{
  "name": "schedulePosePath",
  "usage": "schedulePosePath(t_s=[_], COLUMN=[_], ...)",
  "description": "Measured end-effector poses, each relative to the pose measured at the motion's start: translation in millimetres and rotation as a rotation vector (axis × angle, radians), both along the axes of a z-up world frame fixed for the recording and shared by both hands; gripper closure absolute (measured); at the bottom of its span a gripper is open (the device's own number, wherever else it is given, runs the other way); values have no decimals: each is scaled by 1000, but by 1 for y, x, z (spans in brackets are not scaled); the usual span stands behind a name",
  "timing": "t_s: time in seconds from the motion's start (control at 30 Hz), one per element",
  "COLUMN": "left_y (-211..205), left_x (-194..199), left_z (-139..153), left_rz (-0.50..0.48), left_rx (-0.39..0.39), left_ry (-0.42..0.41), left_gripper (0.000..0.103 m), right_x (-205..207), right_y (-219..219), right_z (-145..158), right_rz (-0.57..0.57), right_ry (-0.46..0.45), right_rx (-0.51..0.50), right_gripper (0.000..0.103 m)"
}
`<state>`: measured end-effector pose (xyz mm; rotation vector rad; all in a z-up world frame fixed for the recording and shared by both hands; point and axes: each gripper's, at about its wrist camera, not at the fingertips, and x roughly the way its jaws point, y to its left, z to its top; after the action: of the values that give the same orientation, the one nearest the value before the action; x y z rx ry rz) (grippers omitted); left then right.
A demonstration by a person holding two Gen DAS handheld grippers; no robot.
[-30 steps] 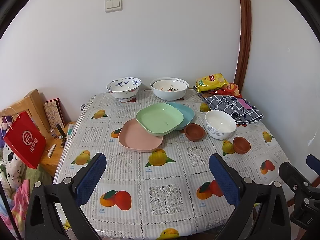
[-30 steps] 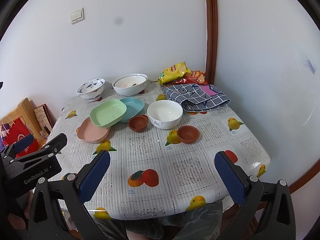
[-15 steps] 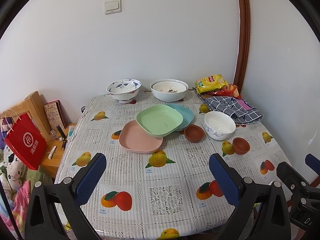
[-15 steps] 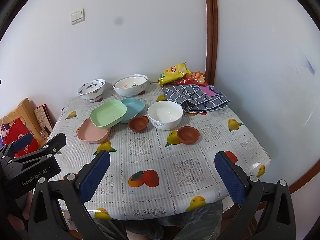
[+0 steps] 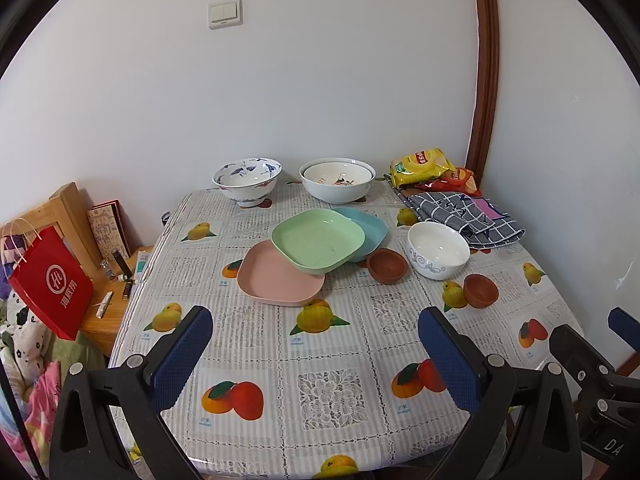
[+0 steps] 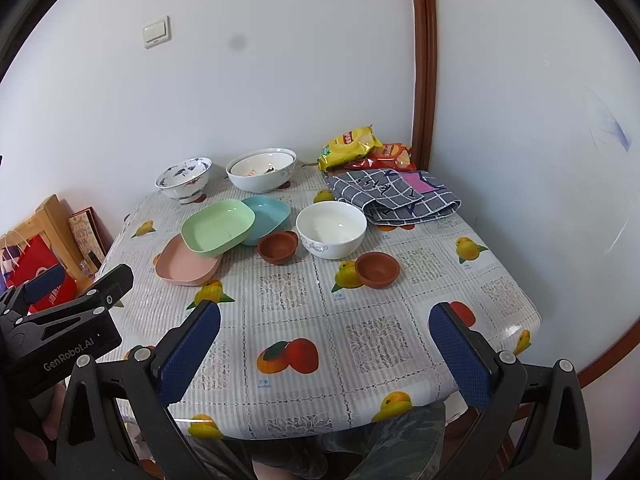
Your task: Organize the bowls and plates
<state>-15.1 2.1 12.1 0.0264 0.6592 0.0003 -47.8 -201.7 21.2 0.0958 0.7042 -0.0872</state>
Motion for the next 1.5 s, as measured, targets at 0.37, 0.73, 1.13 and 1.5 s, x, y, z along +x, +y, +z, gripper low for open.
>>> schedulePosePath(t_s=[0.37,0.73,1.13,1.5], left_y=[0,-1,-3,-3], left_x=[0,-1,-5,-4], left_z=[0,0,3,5], left_rz=[-1,-1,-9,-14], left_rx=[1,1,-6,-9], left_ry=[1,1,-9,-12], left_gripper=[0,0,0,0], right_x=[-1,-1,-5,-5], right_y=[2,3,5,3], right_z=[-1,-2,0,1], right_rz=[0,0,1,-4], right_ry=[3,5,-9,-12], right_rx=[-3,-4,-5,-9], right_gripper=[0,0,0,0])
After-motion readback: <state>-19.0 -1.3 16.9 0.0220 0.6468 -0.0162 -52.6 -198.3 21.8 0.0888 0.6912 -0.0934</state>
